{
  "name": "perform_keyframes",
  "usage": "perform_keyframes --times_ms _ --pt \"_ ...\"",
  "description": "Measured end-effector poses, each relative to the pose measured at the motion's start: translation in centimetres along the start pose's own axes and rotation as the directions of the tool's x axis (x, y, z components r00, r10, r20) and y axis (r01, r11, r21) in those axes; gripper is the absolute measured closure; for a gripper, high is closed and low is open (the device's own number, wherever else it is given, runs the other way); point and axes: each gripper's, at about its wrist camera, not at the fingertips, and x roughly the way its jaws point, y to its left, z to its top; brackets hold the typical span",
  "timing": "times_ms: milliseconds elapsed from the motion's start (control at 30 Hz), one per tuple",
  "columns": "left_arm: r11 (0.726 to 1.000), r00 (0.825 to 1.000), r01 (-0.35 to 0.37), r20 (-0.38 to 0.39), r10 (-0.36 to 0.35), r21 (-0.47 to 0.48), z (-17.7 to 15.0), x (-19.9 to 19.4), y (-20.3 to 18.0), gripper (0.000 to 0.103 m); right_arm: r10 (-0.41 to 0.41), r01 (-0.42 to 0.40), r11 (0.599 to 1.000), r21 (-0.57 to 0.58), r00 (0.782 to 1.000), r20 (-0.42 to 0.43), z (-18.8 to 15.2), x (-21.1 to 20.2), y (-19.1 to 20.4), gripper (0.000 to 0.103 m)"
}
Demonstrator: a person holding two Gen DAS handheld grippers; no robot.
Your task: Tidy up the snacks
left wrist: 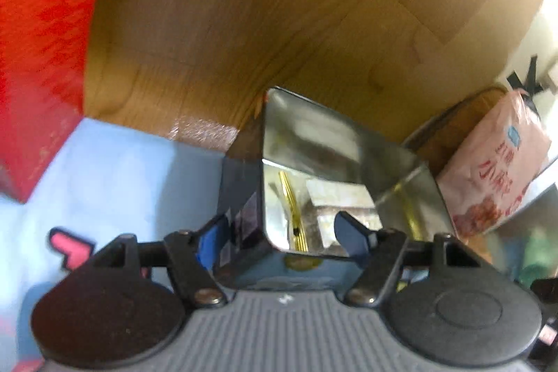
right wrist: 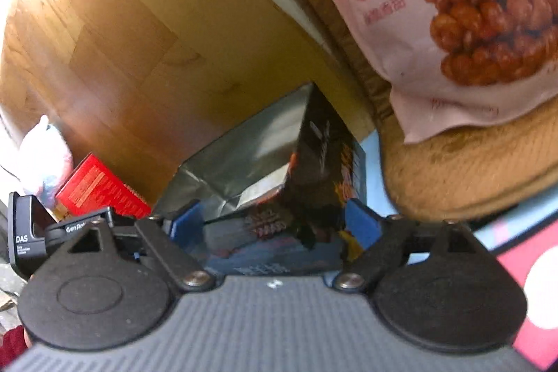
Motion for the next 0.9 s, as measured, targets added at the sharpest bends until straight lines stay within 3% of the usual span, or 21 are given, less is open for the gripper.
perform_keyframes --times_ms 167,200,233,267,300,433,500,567,733,800,900 --pt "0.998 0.999 -0.046 -0.012 0.046 0.041 -1.6 -2.7 -0.5 0.034 0.004 -0.005 0.998 -0.070 1.000 -0.014 -2.8 -3.3 2.6 0.013" --pt "0.998 0.999 -0.048 -0.014 0.048 0.044 -2.0 -3.5 -0.3 0.034 0.010 -0.011 0.997 -0.081 1.000 -0.016 -3.3 -3.7 3.2 0.017" --pt "0.999 0.999 -0.031 -0.021 0.032 0.037 -2.4 -4.1 -0.3 0.034 0.031 -0.033 0.997 -0.075 0.999 -0.029 -3.6 -3.8 3.2 0.026" --pt "1.000 0.999 -0.005 -0.038 0.005 0.021 -2.6 -4.6 -0.3 0.035 0.124 -0.127 0.991 -0.035 0.989 -0.081 -4.1 -3.9 3.4 0.036" --pt "1.000 0.999 0.015 -0.050 -0.014 0.010 -3.1 -4.8 -0.3 0.035 0.167 -0.168 0.986 -0.005 0.980 -0.113 -4.5 -3.7 3.7 0.036" --pt "0.996 1.000 -0.006 0.030 0.004 0.086 -3.7 -7.0 -1.4 0.032 0.073 -0.076 0.971 -0.229 0.997 -0.021 -6.2 -4.8 8.0 0.033" --pt "0.994 0.997 0.031 0.071 -0.039 0.108 -4.0 -9.3 -1.3 0.025 0.120 -0.113 0.959 -0.259 0.993 0.011 -6.7 -6.2 8.9 0.034" --pt "0.994 0.989 0.043 0.134 -0.055 0.096 -5.1 -11.8 -0.5 0.019 0.088 -0.074 0.956 -0.283 0.995 0.038 -7.3 -7.1 9.3 0.034" --pt "0.998 0.993 0.040 0.113 -0.046 0.055 -9.3 -13.2 1.1 0.019 -0.084 0.097 0.973 -0.211 0.994 0.072 -6.2 -7.8 4.4 0.034" --pt "0.999 0.994 0.000 0.107 -0.004 0.036 -10.9 -12.5 1.7 0.019 -0.141 0.149 0.971 -0.187 0.988 0.055 -5.4 -7.1 2.9 0.034" --pt "0.999 0.996 -0.045 0.082 0.043 0.026 -12.9 -11.3 2.4 0.020 -0.150 0.145 0.979 -0.146 0.988 -0.024 -5.3 -5.3 0.6 0.034"
